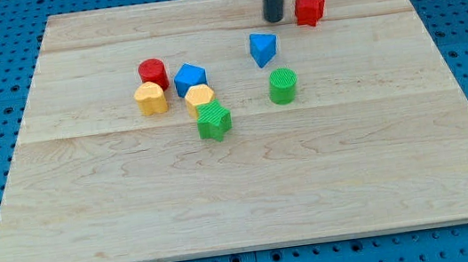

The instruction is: Push the red star to the top right

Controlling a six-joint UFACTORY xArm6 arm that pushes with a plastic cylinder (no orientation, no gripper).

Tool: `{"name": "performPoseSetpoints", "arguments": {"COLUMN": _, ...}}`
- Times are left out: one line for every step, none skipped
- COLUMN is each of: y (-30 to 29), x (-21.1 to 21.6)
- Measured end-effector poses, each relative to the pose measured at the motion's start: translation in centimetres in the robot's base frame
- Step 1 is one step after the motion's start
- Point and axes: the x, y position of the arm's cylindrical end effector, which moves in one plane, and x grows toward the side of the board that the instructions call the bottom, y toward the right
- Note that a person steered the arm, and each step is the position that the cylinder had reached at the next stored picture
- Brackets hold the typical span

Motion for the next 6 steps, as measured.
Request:
{"name": "performPoseSetpoints", "arguments": {"y": 3.2, "x": 0.3}}
{"name": "performPoseSetpoints", "arguments": {"y": 6.1, "x": -0.7}}
{"name": "performPoseSetpoints", "arguments": {"y": 6.8, "x": -1.2}}
{"name": "performPoseSetpoints", "arguments": {"y": 6.8, "x": -1.3}}
{"name": "performPoseSetpoints", "arguments": {"y": 6.8, "x": -2.1}}
{"name": "performPoseSetpoints", "arguments": {"y": 6.8, "x": -2.2}}
